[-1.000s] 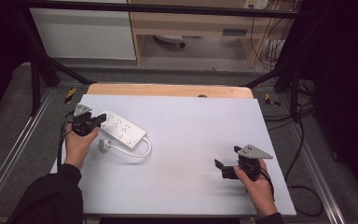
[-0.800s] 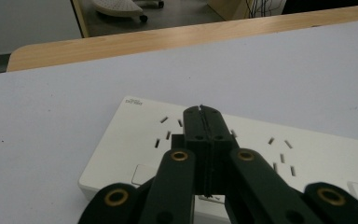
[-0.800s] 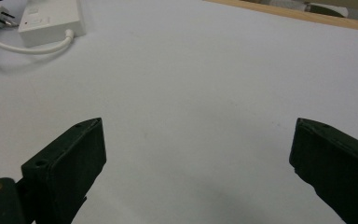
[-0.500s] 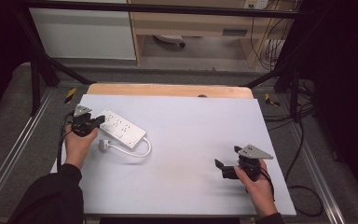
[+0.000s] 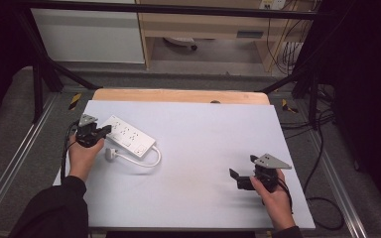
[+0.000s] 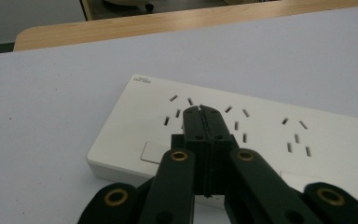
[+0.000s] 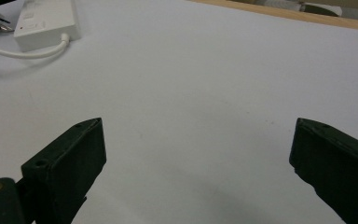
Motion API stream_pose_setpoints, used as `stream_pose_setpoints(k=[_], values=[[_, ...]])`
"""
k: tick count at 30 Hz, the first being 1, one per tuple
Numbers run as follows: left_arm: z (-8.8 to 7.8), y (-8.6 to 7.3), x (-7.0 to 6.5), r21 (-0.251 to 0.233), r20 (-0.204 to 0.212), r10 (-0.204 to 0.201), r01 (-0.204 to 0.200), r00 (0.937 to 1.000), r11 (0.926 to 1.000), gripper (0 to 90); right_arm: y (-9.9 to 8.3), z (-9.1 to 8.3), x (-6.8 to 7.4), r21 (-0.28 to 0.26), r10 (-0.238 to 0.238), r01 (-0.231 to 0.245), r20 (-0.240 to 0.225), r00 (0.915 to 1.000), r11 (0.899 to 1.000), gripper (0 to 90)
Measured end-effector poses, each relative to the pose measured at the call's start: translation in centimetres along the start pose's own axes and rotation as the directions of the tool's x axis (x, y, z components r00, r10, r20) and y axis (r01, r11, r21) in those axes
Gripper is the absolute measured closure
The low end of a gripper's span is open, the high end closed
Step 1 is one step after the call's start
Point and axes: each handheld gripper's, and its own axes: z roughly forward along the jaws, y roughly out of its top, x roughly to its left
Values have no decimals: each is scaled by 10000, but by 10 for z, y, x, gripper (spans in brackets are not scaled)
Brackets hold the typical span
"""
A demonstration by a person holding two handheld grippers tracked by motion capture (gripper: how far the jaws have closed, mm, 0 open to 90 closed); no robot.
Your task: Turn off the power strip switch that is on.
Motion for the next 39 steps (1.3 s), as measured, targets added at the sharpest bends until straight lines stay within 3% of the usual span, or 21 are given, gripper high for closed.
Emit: stream_pose_setpoints(k=[11, 39], values=[[2, -8, -6, 56, 321, 0, -2, 9995, 10000, 900, 0, 1, 0, 29, -13, 13, 3, 10000, 10000, 41], [9, -10, -9, 152, 281, 151, -155, 9995, 9998, 900, 0, 1, 0, 35, -48, 48, -15, 10000, 10000, 41]])
